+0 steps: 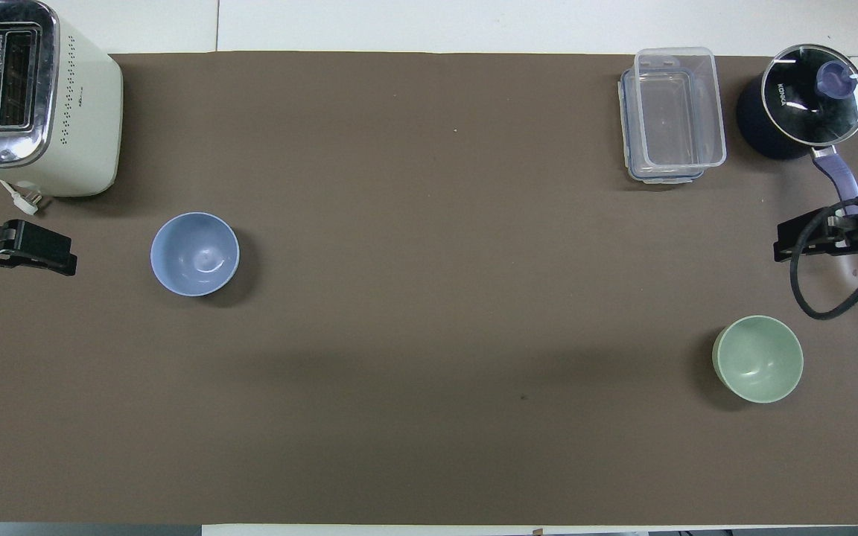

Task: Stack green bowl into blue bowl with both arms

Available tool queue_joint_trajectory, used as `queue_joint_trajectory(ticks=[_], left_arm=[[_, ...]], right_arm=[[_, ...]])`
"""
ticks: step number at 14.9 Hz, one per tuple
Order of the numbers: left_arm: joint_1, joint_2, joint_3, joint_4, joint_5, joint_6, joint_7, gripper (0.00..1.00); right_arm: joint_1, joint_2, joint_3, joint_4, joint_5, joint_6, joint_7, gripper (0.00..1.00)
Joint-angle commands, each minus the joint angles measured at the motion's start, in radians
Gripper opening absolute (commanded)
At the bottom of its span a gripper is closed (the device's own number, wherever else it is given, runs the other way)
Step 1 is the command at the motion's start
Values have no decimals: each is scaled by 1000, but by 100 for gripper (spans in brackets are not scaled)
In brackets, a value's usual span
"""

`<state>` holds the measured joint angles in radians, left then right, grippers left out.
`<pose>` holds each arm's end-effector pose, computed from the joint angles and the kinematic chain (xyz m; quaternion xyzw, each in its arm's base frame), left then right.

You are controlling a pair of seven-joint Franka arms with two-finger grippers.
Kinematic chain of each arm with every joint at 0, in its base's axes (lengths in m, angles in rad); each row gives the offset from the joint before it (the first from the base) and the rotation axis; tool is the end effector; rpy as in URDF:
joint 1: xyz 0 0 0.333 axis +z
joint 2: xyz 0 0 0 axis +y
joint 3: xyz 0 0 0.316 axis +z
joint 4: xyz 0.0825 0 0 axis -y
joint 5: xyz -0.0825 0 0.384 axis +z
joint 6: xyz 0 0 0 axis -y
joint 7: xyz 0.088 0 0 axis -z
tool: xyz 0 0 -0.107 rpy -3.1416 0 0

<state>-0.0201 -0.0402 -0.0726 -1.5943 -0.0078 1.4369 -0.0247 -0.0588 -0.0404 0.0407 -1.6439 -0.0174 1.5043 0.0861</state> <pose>0.5248 -0.0505 0.6243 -0.9977 0.0341 0.0587 0.0010 0.5330 -0.0112 0.6068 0.9974 -0.0522 -0.0492 0.0112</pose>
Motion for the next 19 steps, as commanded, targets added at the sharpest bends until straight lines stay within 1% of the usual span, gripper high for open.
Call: queue_joint_trajectory(ticks=[1,10,12,16,18,19], left_arm=[[-14,-3,4,10,22,-10,-1,100],[-15,-7,0,-3,20,33,-6,100],[-15,-12,0,-22,19,42,-4,100],[-6,-29,0,-122,19,121,-4,100],[-4,-27,0,-188,19,189,-11,100],[-4,-29,0,-229,19,227,-12,100]], right_arm=[[-9,-7,5,4,-10,-7,-22,100],[-7,-10,5,-5,-9,-7,-17,100],[-9,-12,5,-13,-7,-4,-16,100],[-12,-25,5,-39,-7,-1,-25,100],[-19,-39,1,-72,-6,13,-26,100],[-41,-53,2,-103,-1,30,-28,100]])
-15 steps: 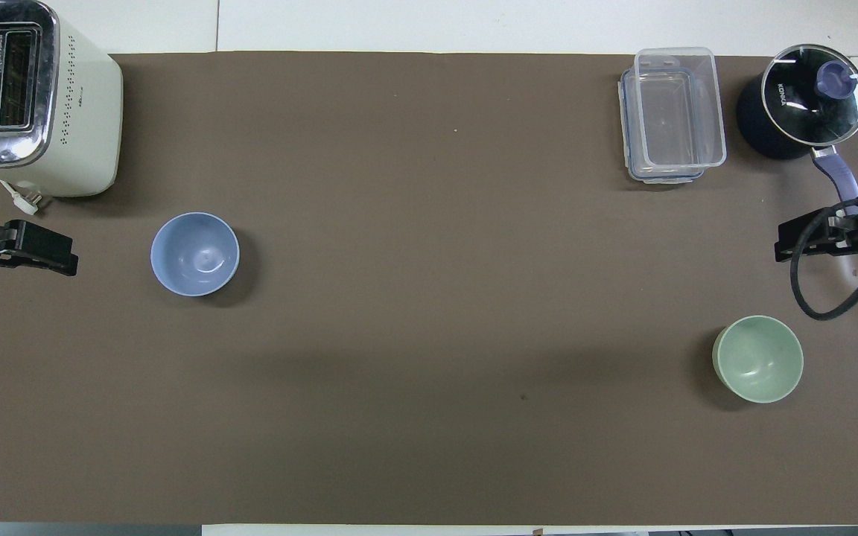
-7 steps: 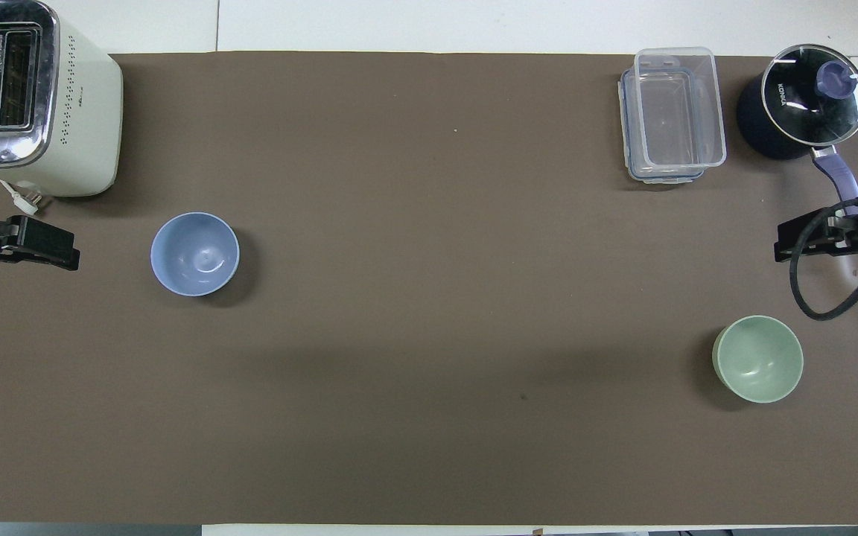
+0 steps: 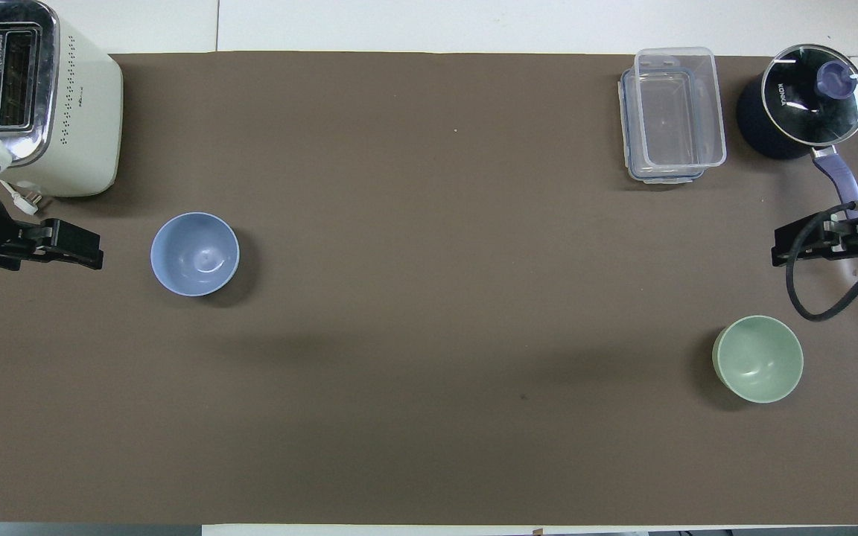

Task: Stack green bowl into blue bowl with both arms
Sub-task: 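Reach the left gripper to the blue bowl while the right gripper reaches the green bowl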

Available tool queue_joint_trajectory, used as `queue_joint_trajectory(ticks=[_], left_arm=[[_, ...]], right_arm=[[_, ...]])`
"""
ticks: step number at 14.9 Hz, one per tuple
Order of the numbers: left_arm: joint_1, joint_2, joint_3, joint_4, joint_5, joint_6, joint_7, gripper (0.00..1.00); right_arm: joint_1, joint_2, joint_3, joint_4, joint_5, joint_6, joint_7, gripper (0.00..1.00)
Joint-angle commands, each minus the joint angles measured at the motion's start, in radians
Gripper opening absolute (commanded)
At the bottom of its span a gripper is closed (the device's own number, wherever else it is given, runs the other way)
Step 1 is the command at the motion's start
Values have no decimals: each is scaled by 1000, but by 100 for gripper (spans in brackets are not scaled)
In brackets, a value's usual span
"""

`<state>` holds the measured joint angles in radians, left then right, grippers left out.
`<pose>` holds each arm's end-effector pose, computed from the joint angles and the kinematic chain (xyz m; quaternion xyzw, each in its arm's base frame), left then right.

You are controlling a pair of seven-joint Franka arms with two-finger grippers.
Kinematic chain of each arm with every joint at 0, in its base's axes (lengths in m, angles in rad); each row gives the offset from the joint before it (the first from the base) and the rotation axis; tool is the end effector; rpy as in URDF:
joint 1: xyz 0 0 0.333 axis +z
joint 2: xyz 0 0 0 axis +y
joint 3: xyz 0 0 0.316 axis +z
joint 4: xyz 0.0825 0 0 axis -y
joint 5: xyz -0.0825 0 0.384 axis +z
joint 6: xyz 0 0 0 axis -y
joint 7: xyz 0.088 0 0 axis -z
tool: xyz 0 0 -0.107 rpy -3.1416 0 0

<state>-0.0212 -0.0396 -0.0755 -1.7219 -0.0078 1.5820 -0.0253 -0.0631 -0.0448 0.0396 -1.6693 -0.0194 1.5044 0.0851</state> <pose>0.5349 -0.0534 0.5759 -0.9981 0.0353 0.0502 0.0007 0.5305 -0.0142 0.5974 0.9967 -0.0543 -0.0597 0.0124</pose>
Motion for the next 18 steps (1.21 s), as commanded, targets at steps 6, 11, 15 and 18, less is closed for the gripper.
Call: queue_joint_trajectory(ticks=[6,11,15,18], left_arm=[[-2,39,3,-228,19,286,-7,100],[-3,101,5,-366,19,530,4,100],[-2,161,6,-387,19,625,18,91],[0,179,8,-401,20,670,19,77]], right_arm=[[-196,-190,2,-401,12,245,-197,100],[-271,-294,-7,-628,13,385,-298,100],[-308,-277,-14,-754,13,543,-360,100],[-349,-210,-15,-813,13,693,-399,100]])
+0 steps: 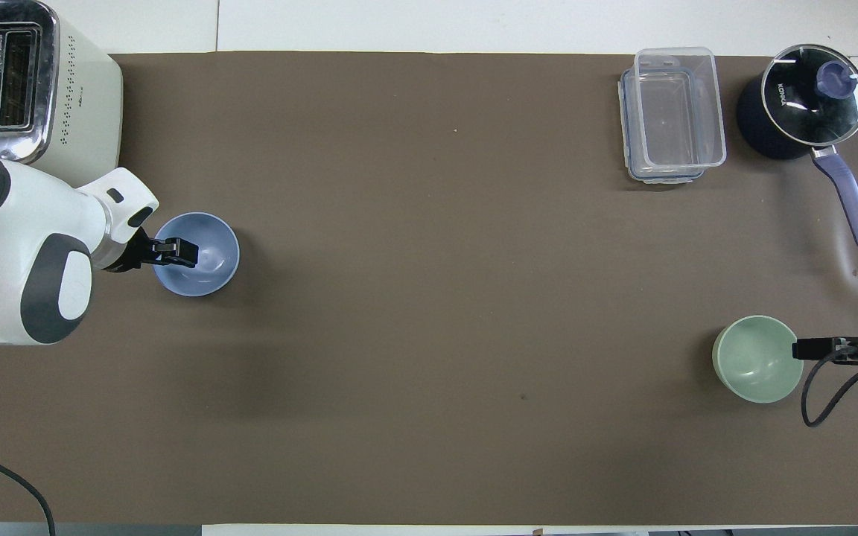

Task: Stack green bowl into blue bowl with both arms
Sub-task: 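Reach the left gripper to the blue bowl while the right gripper reaches the green bowl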

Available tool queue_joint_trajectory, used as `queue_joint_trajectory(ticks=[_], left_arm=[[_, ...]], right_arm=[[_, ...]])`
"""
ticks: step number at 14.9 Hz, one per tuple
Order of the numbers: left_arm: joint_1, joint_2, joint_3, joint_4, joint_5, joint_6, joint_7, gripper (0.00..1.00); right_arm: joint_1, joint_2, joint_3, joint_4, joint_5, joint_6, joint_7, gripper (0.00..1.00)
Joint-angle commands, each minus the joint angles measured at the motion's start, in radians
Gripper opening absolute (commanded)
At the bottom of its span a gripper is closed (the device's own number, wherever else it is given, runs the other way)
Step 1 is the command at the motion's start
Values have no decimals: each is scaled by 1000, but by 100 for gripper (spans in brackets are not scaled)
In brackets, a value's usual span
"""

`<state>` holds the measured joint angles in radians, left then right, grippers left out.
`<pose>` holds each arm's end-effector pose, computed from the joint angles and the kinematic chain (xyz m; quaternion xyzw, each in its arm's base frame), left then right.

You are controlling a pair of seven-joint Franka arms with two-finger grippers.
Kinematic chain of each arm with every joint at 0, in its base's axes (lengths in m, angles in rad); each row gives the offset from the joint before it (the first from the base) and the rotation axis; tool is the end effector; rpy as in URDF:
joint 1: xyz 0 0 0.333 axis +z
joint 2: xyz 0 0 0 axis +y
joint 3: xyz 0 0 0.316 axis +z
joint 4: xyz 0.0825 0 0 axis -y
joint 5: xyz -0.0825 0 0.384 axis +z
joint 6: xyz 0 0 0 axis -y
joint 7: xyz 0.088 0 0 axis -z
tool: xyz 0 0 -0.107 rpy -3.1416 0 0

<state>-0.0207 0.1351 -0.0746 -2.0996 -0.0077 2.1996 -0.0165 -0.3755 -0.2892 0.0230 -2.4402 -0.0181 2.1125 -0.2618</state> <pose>0.5592 -0.0531 0.3536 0.9991 -0.0368 -0.0178 0.0071 0.4119 -0.1523 0.4076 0.9989 -0.0411 -0.0217 0.0046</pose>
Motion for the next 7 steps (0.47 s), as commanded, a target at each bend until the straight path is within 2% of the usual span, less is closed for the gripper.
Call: queue_joint_trajectory(ticks=[1,5,7], left_arm=[[1,9,7,-28,22,61,10,73],[2,31,9,-28,29,89,9,57],[4,32,10,-23,29,89,9,35]], right_arm=[[-39,53,2,-54,12,128,-57,100],[-82,110,3,-95,12,217,-77,100],[-82,113,3,-118,12,230,-82,99]])
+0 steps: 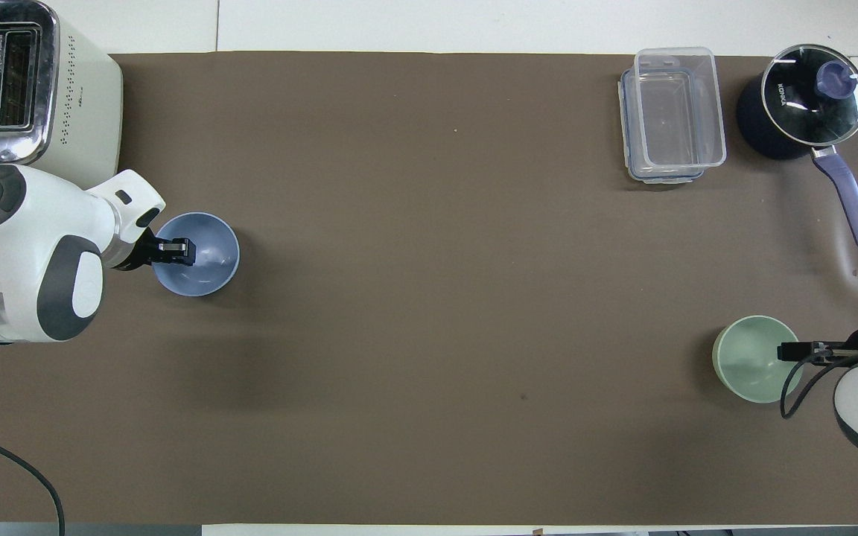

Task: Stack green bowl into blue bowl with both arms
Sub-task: 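Slide the blue bowl to center while the right gripper carries the green bowl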

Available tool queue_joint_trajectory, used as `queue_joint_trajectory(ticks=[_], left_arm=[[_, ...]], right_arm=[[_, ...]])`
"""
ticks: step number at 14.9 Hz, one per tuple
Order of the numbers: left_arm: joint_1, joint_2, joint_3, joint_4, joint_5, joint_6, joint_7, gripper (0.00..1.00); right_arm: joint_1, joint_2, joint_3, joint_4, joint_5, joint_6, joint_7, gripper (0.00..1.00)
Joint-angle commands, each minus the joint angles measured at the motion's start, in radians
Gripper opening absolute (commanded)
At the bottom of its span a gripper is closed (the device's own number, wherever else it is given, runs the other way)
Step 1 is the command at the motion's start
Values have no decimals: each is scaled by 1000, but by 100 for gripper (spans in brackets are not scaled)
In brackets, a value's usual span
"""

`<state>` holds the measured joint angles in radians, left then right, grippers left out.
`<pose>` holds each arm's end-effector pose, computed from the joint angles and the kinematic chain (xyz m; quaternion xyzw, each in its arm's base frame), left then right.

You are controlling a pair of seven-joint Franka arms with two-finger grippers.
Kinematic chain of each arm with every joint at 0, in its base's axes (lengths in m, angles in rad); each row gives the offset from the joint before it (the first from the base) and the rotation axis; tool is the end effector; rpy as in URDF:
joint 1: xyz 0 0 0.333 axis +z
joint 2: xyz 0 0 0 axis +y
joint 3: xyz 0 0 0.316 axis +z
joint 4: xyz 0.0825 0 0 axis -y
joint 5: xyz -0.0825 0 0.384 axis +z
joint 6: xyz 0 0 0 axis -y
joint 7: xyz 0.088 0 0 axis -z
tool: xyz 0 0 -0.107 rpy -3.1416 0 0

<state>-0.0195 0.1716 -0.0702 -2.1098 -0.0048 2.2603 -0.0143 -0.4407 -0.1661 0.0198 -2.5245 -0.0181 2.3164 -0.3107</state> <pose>0.5636 -0.0502 0.3337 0.9993 -0.0357 -0.0107 0.0073 0.4032 -0.1810 0.3338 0.9985 -0.0490 -0.0225 0.0001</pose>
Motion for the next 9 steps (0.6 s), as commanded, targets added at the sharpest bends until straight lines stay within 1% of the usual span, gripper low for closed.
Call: queue_joint_trajectory(ticks=[1,2,3,5,6,7,8,9], left_arm=[[4,0,7,-7,26,24,8,22],[7,5,9,1,28,21,8,11],[12,8,9,16,28,13,8,0],[12,9,9,34,28,4,2,0],[12,15,9,50,28,-10,-4,0],[12,29,7,82,22,-49,-22,0],[12,40,6,130,11,-103,-56,0],[3,58,4,183,-24,-164,-97,0]], right_arm=[[-15,-9,6,-42,12,29,-33,96],[-12,-10,6,-48,12,29,-34,89],[-9,-10,6,-48,10,29,-34,71],[-7,-10,6,-48,12,28,-53,0],[-9,-9,6,-46,10,28,-54,0],[-13,-9,6,-45,12,29,-56,0],[-13,-9,6,-42,12,29,-56,0],[-12,-9,6,-42,12,26,-56,0]])
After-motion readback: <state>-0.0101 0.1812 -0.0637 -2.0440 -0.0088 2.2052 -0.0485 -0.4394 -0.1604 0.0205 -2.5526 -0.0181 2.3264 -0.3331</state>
